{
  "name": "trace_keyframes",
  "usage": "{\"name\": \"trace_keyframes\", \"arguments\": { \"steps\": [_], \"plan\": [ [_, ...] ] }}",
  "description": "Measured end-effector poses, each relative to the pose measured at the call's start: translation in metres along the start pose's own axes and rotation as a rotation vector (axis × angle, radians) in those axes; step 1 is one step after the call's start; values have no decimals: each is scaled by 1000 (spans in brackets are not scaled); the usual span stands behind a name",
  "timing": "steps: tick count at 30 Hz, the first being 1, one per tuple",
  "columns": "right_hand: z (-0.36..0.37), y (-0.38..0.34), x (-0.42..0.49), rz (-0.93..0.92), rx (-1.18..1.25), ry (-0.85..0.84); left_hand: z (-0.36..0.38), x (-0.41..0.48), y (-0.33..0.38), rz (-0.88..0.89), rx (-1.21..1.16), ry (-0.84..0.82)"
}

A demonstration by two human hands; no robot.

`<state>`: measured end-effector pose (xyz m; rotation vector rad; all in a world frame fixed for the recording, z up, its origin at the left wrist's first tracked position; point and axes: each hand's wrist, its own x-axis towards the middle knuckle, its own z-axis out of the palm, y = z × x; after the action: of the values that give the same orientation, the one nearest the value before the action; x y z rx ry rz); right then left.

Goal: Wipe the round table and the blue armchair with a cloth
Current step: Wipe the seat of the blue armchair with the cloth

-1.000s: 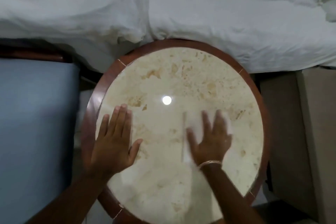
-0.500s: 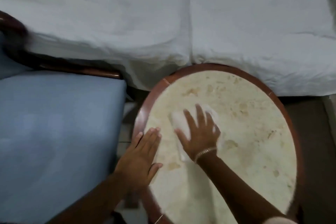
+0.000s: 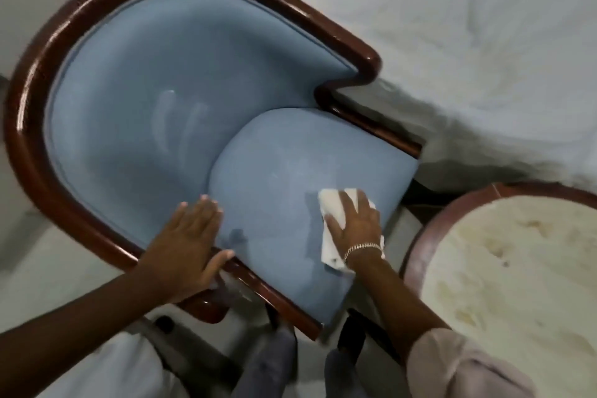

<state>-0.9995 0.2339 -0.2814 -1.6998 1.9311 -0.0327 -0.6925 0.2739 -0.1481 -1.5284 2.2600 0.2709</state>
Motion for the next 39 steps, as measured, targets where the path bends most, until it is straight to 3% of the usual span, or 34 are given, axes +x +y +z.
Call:
{"name": "trace_keyframes", "arguments": {
  "steps": [2,4,10,12,16,17,19,21,22,25,27,29,31,34,39],
  "plan": [
    [16,-32,30,7,55,-9,2,-25,-24,-106,24,21],
    [40,-50,40,-36,-57,-58,2,-41,-38,-164,37,34],
    [53,13,23,-458,-400,16,-8,-30,-33,-273,-6,75],
    [49,10,55,-330,-355,13,-2,-29,-33,-255,-3,79],
    [65,-76,114,-10,-176,77,3,-29,-36,-256,9,117],
    [73,-97,122,-51,-189,42,4,-29,-35,-258,15,124],
    [90,-118,107,-354,-323,-20,-1,-30,-36,-256,14,127],
    [99,-100,55,-672,-416,-38,-6,-30,-36,-255,-7,117],
    [100,-79,28,-743,-426,-32,-7,-31,-35,-260,-16,117],
    [79,-29,13,-576,-364,35,-5,-33,-36,-272,-55,132],
    [75,-48,53,-301,-282,72,0,-35,-37,-267,-67,145],
    [89,-104,95,-196,-186,34,9,-38,-39,-289,-70,160],
    [109,-157,107,-300,-169,-72,13,-47,-36,-266,-68,168],
    [126,-197,105,-615,-344,-118,7,-43,-33,-266,-66,201],
    [119,-166,42,-852,-430,-88,2,-30,-38,-273,-60,184]
  ]
}}
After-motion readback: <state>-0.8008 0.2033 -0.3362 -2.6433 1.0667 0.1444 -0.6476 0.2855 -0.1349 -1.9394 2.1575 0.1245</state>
